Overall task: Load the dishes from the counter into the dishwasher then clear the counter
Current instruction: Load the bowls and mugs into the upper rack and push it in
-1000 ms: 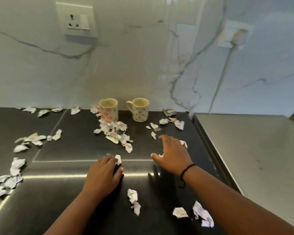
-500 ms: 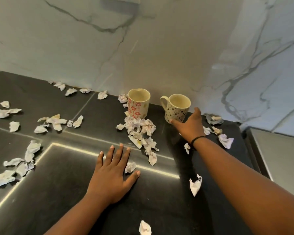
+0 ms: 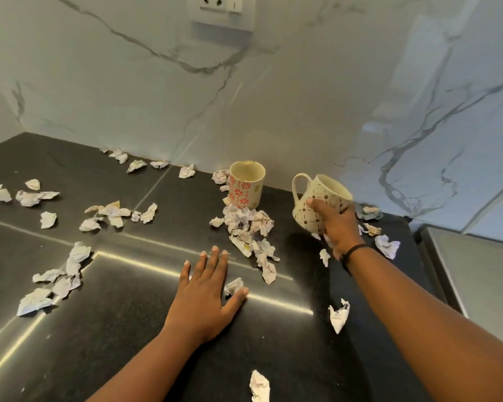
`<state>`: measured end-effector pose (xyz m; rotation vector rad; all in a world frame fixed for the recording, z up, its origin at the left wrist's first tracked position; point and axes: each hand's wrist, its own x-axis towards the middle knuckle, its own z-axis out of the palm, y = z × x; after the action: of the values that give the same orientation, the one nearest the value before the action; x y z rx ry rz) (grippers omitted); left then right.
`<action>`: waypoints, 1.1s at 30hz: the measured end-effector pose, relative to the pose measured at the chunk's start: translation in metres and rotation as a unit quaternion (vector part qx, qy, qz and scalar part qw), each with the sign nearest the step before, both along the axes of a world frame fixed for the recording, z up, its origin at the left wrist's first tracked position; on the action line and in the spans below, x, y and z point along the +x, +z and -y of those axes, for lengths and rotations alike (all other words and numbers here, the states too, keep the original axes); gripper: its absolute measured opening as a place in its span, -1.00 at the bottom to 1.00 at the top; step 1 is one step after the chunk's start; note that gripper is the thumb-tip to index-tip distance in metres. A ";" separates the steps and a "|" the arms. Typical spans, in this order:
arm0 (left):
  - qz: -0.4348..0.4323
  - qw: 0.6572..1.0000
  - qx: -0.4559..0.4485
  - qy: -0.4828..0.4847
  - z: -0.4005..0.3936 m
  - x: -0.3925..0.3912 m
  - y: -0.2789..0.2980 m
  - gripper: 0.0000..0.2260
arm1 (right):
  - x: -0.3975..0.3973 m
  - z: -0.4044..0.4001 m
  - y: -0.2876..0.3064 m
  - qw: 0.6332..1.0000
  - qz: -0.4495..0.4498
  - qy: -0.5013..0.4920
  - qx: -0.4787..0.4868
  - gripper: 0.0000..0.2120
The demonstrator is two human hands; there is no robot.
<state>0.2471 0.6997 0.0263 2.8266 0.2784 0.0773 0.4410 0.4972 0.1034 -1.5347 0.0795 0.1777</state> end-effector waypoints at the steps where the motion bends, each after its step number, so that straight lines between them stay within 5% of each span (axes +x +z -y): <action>1: 0.019 1.000 -0.018 -0.003 0.000 -0.001 0.001 -0.21 | -0.019 0.011 0.011 0.995 -0.055 0.019 0.087 -0.30; 4: 0.066 0.997 -0.036 -0.032 0.000 -0.006 -0.001 -0.17 | -0.089 0.056 0.039 0.941 -0.190 0.092 0.266 -0.21; 7: 0.090 0.993 -0.051 -0.057 0.010 -0.005 0.003 -0.13 | -0.164 0.113 0.059 0.910 -0.177 0.101 0.361 -0.11; 12: 0.120 0.973 -0.118 -0.158 0.095 -0.008 0.035 -0.13 | -0.280 0.202 0.069 0.909 -0.116 -0.038 0.399 -0.07; 15: 0.110 0.944 -0.119 -0.289 0.165 -0.020 0.047 -0.06 | -0.352 0.248 0.071 0.878 -0.095 -0.163 0.440 -0.07; 20: 0.090 0.886 -0.101 -0.444 0.268 -0.051 0.055 -0.02 | -0.454 0.316 0.060 0.856 -0.068 -0.344 0.379 -0.25; 26: 0.036 0.808 -0.034 -0.587 0.365 -0.104 0.052 -0.04 | -0.552 0.381 0.009 0.811 -0.078 -0.447 0.371 -0.19; 28: 0.023 0.788 -0.004 -0.615 0.395 -0.117 0.046 -0.04 | -0.575 0.404 -0.020 0.805 -0.112 -0.451 0.370 -0.29; 33: -0.003 0.771 0.051 -0.635 0.475 -0.137 0.026 -0.27 | -0.598 0.464 -0.084 0.801 -0.264 -0.422 0.334 -0.16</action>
<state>0.1105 0.2250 0.0521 2.4723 -1.6452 -0.2154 -0.1570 0.0336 0.0191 -0.5938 1.0262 -0.0903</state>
